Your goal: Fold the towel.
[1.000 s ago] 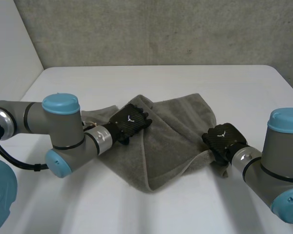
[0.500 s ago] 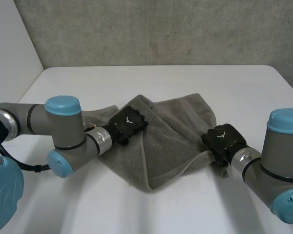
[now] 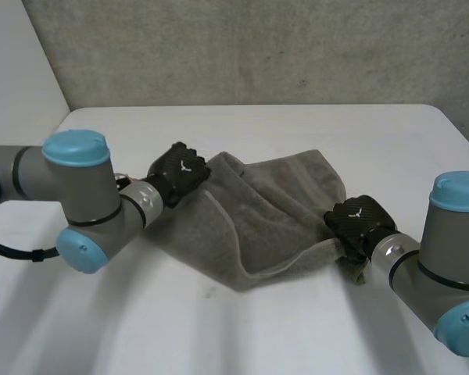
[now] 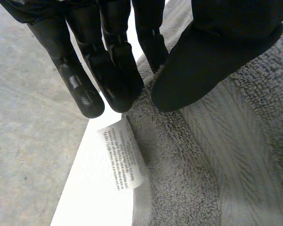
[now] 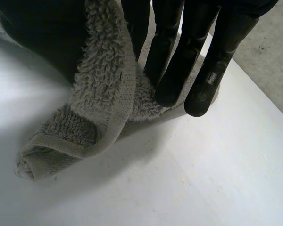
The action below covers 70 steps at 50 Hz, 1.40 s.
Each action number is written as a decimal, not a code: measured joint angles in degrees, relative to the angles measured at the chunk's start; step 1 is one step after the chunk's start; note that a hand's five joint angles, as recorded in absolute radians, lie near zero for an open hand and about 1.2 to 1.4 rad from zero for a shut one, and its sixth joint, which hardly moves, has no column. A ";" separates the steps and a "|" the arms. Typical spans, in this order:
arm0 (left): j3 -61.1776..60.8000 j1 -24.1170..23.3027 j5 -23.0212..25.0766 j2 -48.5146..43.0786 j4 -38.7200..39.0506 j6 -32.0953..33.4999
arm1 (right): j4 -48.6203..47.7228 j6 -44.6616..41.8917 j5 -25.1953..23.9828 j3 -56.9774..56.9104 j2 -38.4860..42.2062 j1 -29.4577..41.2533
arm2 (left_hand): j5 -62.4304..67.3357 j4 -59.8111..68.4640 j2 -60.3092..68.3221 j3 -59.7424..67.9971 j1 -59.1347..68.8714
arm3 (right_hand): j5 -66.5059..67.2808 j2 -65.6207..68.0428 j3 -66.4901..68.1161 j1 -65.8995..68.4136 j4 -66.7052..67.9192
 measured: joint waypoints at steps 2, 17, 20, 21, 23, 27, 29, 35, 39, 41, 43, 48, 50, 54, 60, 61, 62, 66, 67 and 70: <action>-0.39 0.15 -0.13 0.52 0.04 -0.76 | 0.00 0.01 -0.01 -0.01 -0.08 -0.01 | 0.40 0.43 0.41 0.45 0.02 | 0.00 0.00 0.00 0.00 0.00; -8.38 2.54 -6.05 10.28 1.24 -5.99 | 1.30 0.65 0.27 -3.69 -3.47 -0.61 | 1.14 1.19 1.13 1.24 0.64 | 0.02 0.00 0.00 0.00 0.32; -10.32 2.72 -8.02 15.75 1.44 -9.76 | 3.57 0.89 0.41 -6.51 -6.91 -0.62 | 1.14 1.26 1.14 1.26 0.80 | 0.02 0.04 0.08 0.00 0.38; -11.22 2.76 -9.08 18.72 1.48 -12.08 | 4.69 0.95 0.45 -7.68 -8.22 -0.61 | 1.14 1.28 1.15 1.27 0.80 | 0.02 0.06 0.19 0.00 0.38; -12.14 2.73 -10.45 22.09 1.50 -14.84 | 7.84 1.10 0.44 -10.48 -11.14 -0.61 | 0.13 -0.27 1.17 -0.22 0.80 | 0.02 0.08 0.27 0.00 0.38; -14.27 2.43 -15.64 31.95 1.16 -22.59 | 15.80 1.31 0.36 -17.61 -16.58 -0.53 | 1.36 1.57 1.27 1.57 0.80 | 0.02 0.26 0.29 0.00 0.38; -15.22 2.24 -19.00 37.10 0.73 -25.99 | 20.06 1.22 0.22 -21.68 -18.68 -0.42 | 1.35 1.57 1.27 1.57 0.80 | 0.02 0.26 0.29 0.00 0.38; -17.70 1.97 -27.19 47.60 -2.07 -30.95 | 29.93 0.15 -0.97 -30.47 -22.21 -0.38 | 1.35 1.57 1.27 1.57 0.80 | 0.02 0.26 0.29 0.00 0.38; -20.09 1.79 -31.51 52.64 -6.35 -32.50 | 37.72 -3.15 -3.34 -34.79 -23.09 -0.51 | 1.35 1.57 1.30 1.57 0.81 | 0.02 0.26 0.29 0.00 0.38; -21.54 1.55 -32.23 53.42 -8.17 -33.50 | 40.52 -5.46 -4.11 -35.25 -22.27 -0.40 | 1.35 1.57 1.30 1.57 0.84 | 0.02 0.26 0.29 0.00 0.38; -22.82 1.30 -32.44 53.39 -9.25 -34.61 | 43.11 -8.16 -4.66 -35.26 -20.85 -0.22 | 1.39 1.57 1.30 1.57 0.85 | 0.02 0.26 0.29 0.00 0.38; -25.27 0.87 -32.17 49.54 -10.45 -37.02 | 48.03 -15.24 -4.82 -34.25 -14.46 0.66 | 1.41 1.57 1.31 1.57 0.85 | 0.02 0.26 0.29 0.00 0.38; -25.44 0.88 -31.97 45.56 -10.47 -37.70 | 48.79 -17.01 -4.28 -34.17 -11.38 1.10 | 1.41 1.57 1.32 1.57 0.85 | 0.02 0.26 0.29 0.00 0.38; -23.61 1.09 -31.74 38.45 -9.66 -38.10 | 48.16 -18.47 -2.44 -35.49 -5.30 1.65 | 1.41 1.57 1.32 1.57 0.85 | 0.03 0.26 0.29 0.00 0.38; -14.36 1.59 -31.52 26.52 -4.89 -37.81 | 38.46 -18.63 2.13 -42.70 4.12 2.04 | 1.41 1.57 1.32 1.57 0.85 | 0.03 0.26 0.29 0.00 0.38; -14.36 1.59 -31.52 26.52 -4.89 -37.81 | 38.46 -18.63 2.13 -42.70 4.12 2.04 | 1.41 1.57 1.32 1.57 0.85 | 0.03 0.26 0.29 0.00 0.38; -11.51 1.66 -31.48 24.45 -3.15 -37.67 | 36.59 -18.61 2.75 -43.82 4.94 2.07 | 1.41 1.57 1.32 1.57 0.85 | 0.03 0.26 0.29 0.00 0.38; -3.34 1.79 -31.41 20.15 3.66 -37.39 | 19.67 -18.42 6.71 -50.89 8.03 2.21 | 1.41 1.57 1.33 1.57 0.85 | 0.03 0.26 0.29 0.00 0.38; -1.49 1.80 -31.43 19.66 6.40 -37.43 | 15.81 -18.39 7.35 -51.76 8.00 2.24 | 1.41 1.57 1.34 1.57 0.85 | 0.03 0.26 0.29 0.00 0.38; 1.72 1.63 -31.76 19.79 16.98 -37.75 | 1.98 -18.38 8.51 -52.16 5.55 2.43 | 1.41 1.57 1.35 1.57 0.85 | 0.03 0.26 0.29 0.00 0.38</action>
